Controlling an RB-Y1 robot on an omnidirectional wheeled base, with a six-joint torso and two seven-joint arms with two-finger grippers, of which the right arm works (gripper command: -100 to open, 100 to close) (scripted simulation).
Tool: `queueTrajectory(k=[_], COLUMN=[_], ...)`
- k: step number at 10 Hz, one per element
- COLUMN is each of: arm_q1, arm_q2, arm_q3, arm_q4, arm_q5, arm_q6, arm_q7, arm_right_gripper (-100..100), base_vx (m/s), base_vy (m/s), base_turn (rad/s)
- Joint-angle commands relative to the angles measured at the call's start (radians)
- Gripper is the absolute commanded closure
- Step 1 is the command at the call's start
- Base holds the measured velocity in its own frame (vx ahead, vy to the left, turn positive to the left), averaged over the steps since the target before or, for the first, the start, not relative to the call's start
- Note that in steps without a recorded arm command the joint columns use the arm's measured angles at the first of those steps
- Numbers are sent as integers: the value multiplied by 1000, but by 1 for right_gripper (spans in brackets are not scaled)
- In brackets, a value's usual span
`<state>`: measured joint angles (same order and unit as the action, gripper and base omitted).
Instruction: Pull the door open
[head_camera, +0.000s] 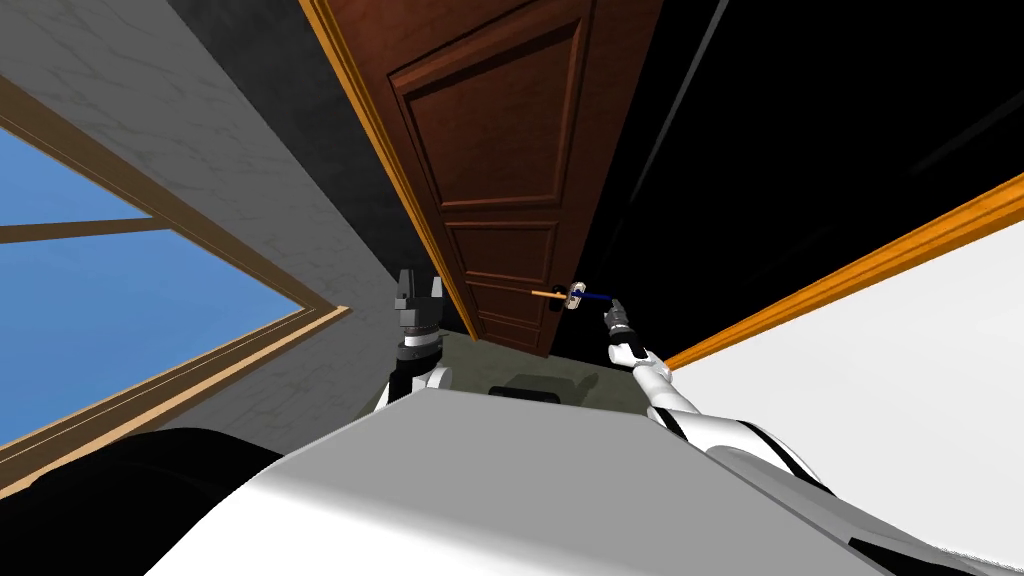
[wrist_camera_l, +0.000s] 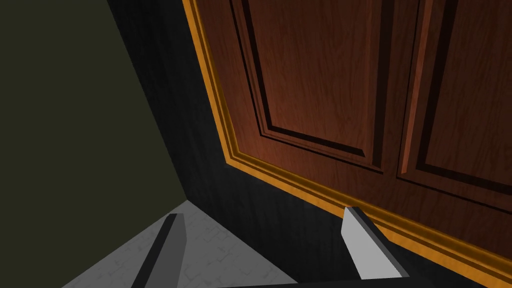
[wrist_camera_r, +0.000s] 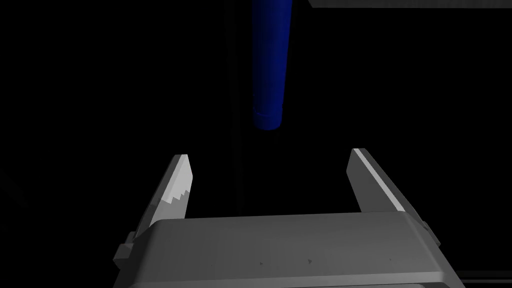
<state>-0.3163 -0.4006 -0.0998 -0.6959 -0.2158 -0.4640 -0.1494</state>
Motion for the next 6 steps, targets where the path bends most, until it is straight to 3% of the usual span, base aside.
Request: queueTrajectory(k=[1,3,4,5,6], arm_q1=[-4,-12,-5,-5,-5], arm_q2=[-25,-20,-20,-20,-20], arm_q3=[2,14,7,7,7], arm_q4=[28,27,19,19,19], arm_q5=[-4,-3,-4,-4,-4], arm_q6=[-23,-30,-22,-22,-22], arm_q7=[-27,-39,-30,-30,-30], arm_right_gripper=[-100,-100,-100,100,100], base_vx=[147,201,96,-13,-30], base_vy=[-16,26,34,-8,-13], base_turn=[154,228,53,-48,-4])
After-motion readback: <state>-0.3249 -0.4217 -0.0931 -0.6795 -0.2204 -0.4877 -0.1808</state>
